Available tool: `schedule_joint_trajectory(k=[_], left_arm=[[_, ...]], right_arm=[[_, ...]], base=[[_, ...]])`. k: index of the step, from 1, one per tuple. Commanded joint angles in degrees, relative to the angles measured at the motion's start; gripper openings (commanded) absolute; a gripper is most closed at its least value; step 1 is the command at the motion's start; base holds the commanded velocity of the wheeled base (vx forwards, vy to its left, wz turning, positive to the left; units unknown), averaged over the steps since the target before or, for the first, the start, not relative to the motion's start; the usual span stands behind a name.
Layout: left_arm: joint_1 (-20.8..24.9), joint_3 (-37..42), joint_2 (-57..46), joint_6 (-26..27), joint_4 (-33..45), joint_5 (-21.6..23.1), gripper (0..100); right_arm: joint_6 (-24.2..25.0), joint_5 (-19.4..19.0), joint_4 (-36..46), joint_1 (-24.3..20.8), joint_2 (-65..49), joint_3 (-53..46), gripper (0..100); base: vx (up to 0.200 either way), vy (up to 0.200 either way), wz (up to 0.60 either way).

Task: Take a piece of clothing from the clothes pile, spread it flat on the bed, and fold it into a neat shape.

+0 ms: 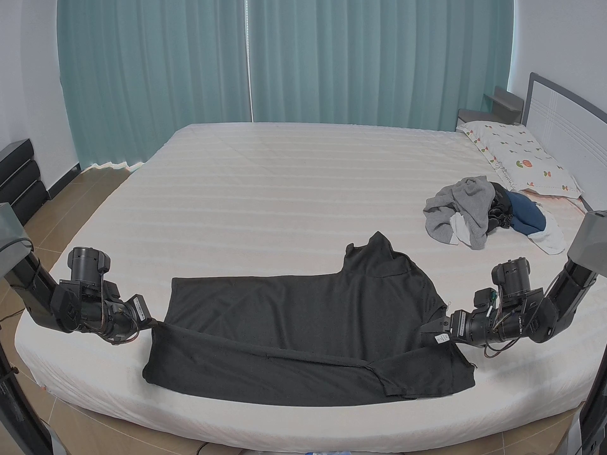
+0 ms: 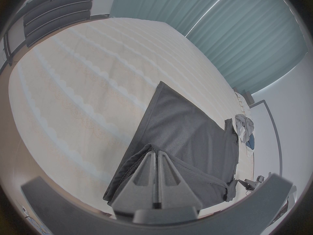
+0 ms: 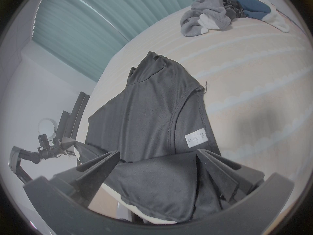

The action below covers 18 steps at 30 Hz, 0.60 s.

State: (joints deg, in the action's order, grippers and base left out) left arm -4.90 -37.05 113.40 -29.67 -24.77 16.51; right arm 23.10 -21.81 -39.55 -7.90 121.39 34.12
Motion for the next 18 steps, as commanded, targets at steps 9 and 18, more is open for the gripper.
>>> schedule_joint_trajectory(k=[9, 18], left_arm=[[0.1, 0.0, 0.2, 0.0, 0.1, 0.0, 0], [0.1, 0.0, 0.2, 0.0, 0.1, 0.0, 0]], right_arm=[[-0.7, -0.1, -12.0, 0.3, 9.4, -2.4, 100], [-0.8, -0.1, -13.2, 1.7, 8.2, -3.9, 0]], base=[[0.000, 0.000, 0.00], [0.000, 0.000, 0.00]])
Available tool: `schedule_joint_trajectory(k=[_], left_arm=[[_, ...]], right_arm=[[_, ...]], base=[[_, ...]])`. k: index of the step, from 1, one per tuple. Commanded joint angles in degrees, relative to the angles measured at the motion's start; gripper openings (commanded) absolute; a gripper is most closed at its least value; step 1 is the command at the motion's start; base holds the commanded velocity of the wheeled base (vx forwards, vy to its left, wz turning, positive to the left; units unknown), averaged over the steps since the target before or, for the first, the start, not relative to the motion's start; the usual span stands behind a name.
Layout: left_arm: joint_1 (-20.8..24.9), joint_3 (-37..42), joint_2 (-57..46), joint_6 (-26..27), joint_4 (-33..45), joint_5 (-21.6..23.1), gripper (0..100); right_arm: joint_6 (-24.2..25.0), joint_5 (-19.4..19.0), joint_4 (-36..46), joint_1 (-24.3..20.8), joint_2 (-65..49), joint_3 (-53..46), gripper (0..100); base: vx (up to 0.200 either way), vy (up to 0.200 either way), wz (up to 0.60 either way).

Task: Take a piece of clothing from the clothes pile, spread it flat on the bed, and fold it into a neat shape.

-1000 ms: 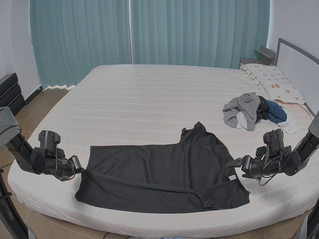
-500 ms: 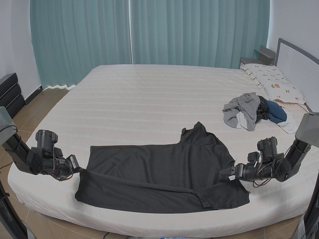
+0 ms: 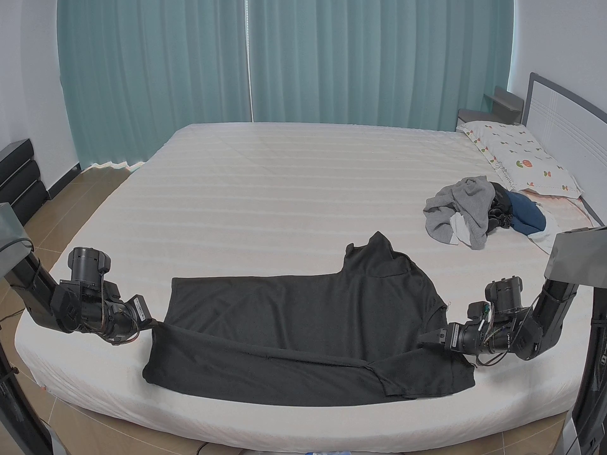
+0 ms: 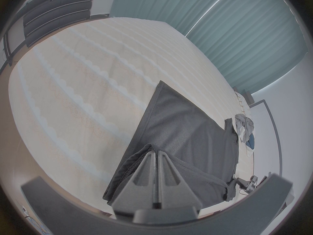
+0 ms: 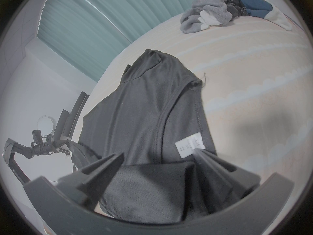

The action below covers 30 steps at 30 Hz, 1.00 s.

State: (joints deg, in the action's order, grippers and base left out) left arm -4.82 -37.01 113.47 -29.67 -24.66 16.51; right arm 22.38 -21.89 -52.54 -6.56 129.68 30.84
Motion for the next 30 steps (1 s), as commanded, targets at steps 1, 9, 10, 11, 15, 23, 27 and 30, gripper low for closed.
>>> schedule_joint_trajectory(k=[1, 9, 10, 11, 15, 23, 27, 30], left_arm=[[0.0, 0.0, 0.2, 0.0, 0.0, 0.0, 0], [0.0, 0.4, -0.4, 0.1, 0.1, -0.1, 0], [0.0, 0.7, -0.4, 0.1, 0.1, -0.2, 0], [0.0, 0.7, -0.5, 0.1, 0.0, -0.2, 0], [0.0, 1.0, -1.1, 0.1, 0.1, -0.2, 0], [-0.3, 3.3, -5.5, 0.1, 0.2, -0.2, 0], [-0.6, 5.4, -7.7, 0.2, 0.2, -0.2, 0], [-0.6, 6.8, -9.2, 0.4, 0.2, -0.1, 0]], right_arm=[[-0.1, 0.0, -0.3, 0.4, -0.1, -1.0, 0], [-1.1, -0.2, -0.6, 0.9, -1.7, -1.9, 0], [-0.8, -0.3, -0.6, 1.0, -2.6, -1.9, 0], [-0.5, -0.3, -0.6, 1.2, -3.2, -2.0, 0], [0.5, -1.0, -0.6, 2.1, -6.3, -2.9, 0], [1.5, -2.5, -0.5, 3.7, -16.0, -7.9, 0], [1.6, -2.5, -0.4, 4.1, -19.3, -10.0, 0], [1.6, -3.2, -0.3, 4.2, -21.5, -11.5, 0]], base=[[0.000, 0.000, 0.00], [0.000, 0.000, 0.00], [0.000, 0.000, 0.00], [0.000, 0.000, 0.00], [0.000, 0.000, 0.00], [0.000, 0.000, 0.00], [0.000, 0.000, 0.00], [0.000, 0.000, 0.00]])
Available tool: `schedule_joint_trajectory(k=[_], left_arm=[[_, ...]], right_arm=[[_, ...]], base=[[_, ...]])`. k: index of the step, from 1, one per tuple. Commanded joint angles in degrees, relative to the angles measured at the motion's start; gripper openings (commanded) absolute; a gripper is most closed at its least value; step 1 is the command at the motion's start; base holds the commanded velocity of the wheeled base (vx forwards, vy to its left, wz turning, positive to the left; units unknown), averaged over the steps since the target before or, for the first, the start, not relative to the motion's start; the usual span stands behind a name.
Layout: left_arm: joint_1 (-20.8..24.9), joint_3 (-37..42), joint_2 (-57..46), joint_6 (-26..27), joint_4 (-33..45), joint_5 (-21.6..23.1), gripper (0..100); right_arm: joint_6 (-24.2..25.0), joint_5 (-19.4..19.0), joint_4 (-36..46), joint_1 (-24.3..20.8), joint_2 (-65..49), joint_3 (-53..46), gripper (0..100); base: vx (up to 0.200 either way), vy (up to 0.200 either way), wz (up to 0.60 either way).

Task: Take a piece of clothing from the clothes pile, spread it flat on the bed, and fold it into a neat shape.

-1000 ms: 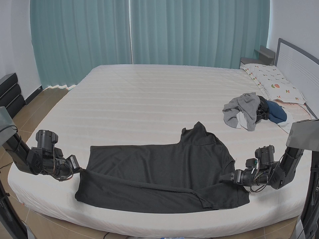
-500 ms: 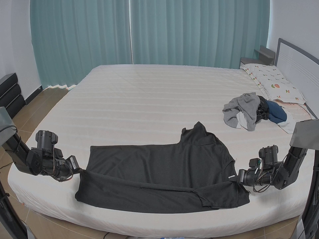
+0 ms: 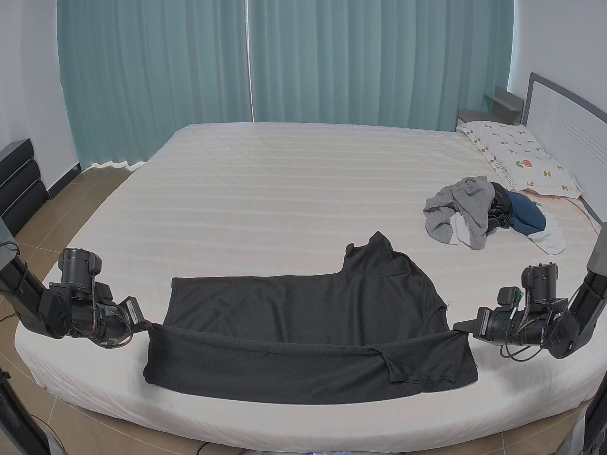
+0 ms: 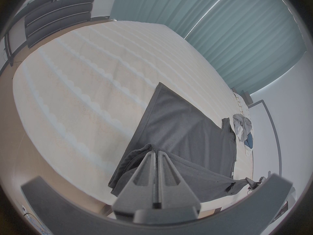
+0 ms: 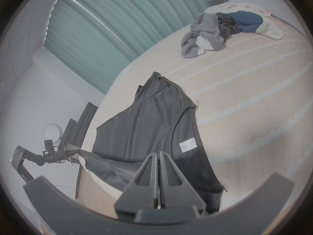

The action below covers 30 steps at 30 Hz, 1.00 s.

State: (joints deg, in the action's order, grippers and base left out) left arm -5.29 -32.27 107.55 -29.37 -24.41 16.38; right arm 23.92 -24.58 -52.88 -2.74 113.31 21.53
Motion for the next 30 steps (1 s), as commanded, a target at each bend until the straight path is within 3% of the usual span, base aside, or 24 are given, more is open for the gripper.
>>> schedule_joint_trajectory(k=[1, 20, 30], left_arm=[[-0.2, 2.5, -3.8, 0.1, 0.0, 0.1, 0], [-3.1, 4.2, -11.8, 2.6, 9.7, 0.3, 0], [-3.3, 7.0, -14.8, 4.4, 10.4, 0.4, 0]], right_arm=[[0.1, -0.7, 0.2, 0.4, -6.1, -2.8, 0], [-0.7, -0.9, 0.6, -0.4, -15.1, -10.4, 0], [-1.9, -0.8, 0.6, -1.2, -19.1, -15.5, 0]], base=[[0.000, 0.000, 0.00], [0.000, 0.000, 0.00], [0.000, 0.000, 0.00]])
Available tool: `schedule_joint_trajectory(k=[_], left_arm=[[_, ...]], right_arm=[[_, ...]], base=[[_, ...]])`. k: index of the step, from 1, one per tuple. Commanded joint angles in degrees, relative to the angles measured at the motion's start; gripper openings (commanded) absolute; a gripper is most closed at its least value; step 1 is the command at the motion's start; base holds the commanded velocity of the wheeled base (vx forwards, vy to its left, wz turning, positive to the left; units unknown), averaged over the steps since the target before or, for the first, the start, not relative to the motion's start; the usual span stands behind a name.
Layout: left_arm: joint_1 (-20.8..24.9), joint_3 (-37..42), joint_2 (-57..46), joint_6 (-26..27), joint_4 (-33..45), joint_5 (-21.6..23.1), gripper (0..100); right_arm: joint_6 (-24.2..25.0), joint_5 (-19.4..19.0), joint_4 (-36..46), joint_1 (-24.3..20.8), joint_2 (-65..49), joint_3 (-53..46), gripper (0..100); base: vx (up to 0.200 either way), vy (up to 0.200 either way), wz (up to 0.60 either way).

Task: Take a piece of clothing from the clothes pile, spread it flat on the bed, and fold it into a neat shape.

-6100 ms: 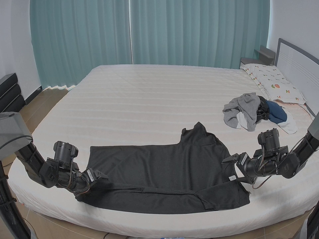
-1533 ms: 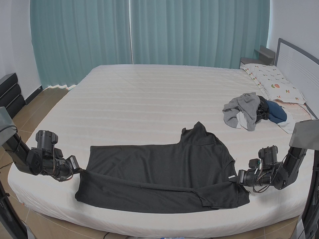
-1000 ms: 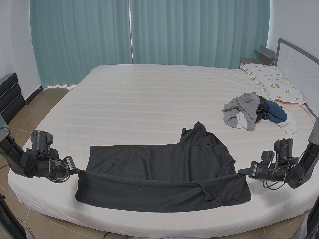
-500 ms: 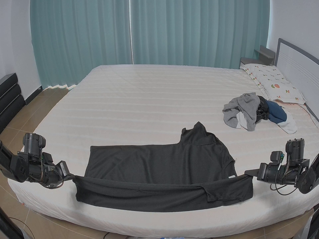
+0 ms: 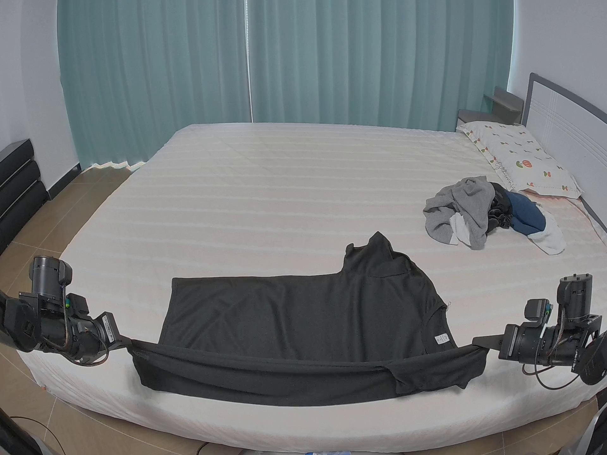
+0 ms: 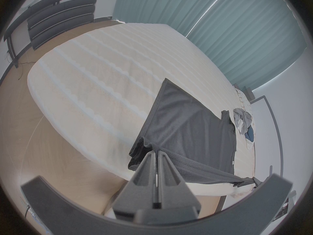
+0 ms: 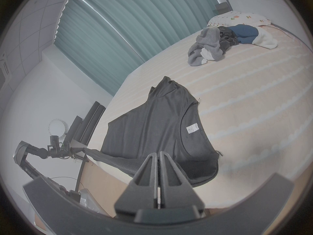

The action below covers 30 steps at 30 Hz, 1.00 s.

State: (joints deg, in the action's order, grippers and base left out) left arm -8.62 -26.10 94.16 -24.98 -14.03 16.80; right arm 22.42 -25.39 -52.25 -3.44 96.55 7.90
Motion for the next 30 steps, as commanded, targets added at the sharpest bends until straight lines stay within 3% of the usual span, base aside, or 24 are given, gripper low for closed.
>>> schedule_joint_trajectory(k=[1, 17, 23, 30], left_arm=[[0.0, 0.9, -1.4, 0.0, 0.1, 0.0, 0], [-0.3, 4.0, -3.3, 2.1, 0.5, 0.0, 0], [-0.3, 1.1, 0.0, 2.0, 1.5, 0.0, 0], [-0.2, -4.7, 8.8, 1.3, 1.5, 0.1, 0]], right_arm=[[-0.4, 0.0, 0.0, -0.5, -2.3, -1.9, 0], [-1.2, 0.0, 0.1, -0.5, -7.0, -7.5, 0], [-1.2, 0.1, 0.1, -0.6, -1.3, -4.9, 0], [-0.9, 0.6, 0.6, -0.8, 10.5, 5.3, 0]], base=[[0.000, 0.000, 0.00], [0.000, 0.000, 0.00], [0.000, 0.000, 0.00], [0.000, 0.000, 0.00]])
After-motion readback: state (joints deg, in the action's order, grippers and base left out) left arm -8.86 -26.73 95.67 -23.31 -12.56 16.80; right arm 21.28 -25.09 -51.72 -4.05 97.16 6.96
